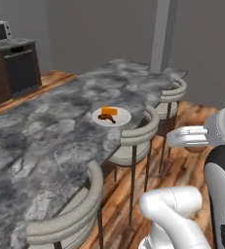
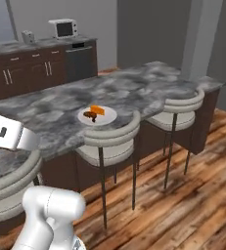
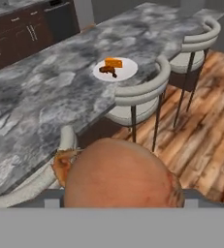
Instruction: Take the cheese, chicken drumstick, and onion from the fridge and place them on the plate on the dining counter to create an appetizer plate.
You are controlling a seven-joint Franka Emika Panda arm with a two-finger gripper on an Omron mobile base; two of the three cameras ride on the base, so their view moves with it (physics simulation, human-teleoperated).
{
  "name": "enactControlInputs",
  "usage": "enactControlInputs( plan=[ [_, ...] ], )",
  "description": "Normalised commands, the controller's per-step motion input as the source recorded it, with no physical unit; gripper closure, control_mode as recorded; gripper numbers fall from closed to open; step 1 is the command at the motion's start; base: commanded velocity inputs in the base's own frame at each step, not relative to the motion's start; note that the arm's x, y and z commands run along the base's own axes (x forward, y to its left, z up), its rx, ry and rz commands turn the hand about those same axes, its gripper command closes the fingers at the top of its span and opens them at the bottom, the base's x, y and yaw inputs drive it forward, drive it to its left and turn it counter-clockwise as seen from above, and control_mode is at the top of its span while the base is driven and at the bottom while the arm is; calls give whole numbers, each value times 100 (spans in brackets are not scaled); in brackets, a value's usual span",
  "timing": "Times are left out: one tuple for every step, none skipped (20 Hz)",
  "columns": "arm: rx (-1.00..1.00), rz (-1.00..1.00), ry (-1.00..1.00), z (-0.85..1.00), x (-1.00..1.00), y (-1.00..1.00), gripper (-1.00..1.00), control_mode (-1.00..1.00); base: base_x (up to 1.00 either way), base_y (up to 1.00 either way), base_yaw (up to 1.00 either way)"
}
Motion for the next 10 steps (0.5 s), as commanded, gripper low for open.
enactControlInputs(
  plan=[
    [0,0,0,0,0,0,100,100,82,-94,49],
    [0,0,0,0,0,0,100,100,82,-94,49],
    [0,0,0,0,0,0,100,100,82,-96,48],
    [0,0,0,0,0,0,100,100,82,-98,47],
    [0,0,0,0,0,0,100,100,79,-99,47],
    [0,0,0,0,0,0,100,100,76,-100,46],
    [0,0,0,0,0,0,100,100,78,-100,45],
    [0,0,0,0,0,0,100,100,75,-100,44],
    [0,0,0,0,0,0,100,100,76,-98,42],
    [0,0,0,0,0,0,100,100,76,-91,41]
  ],
)
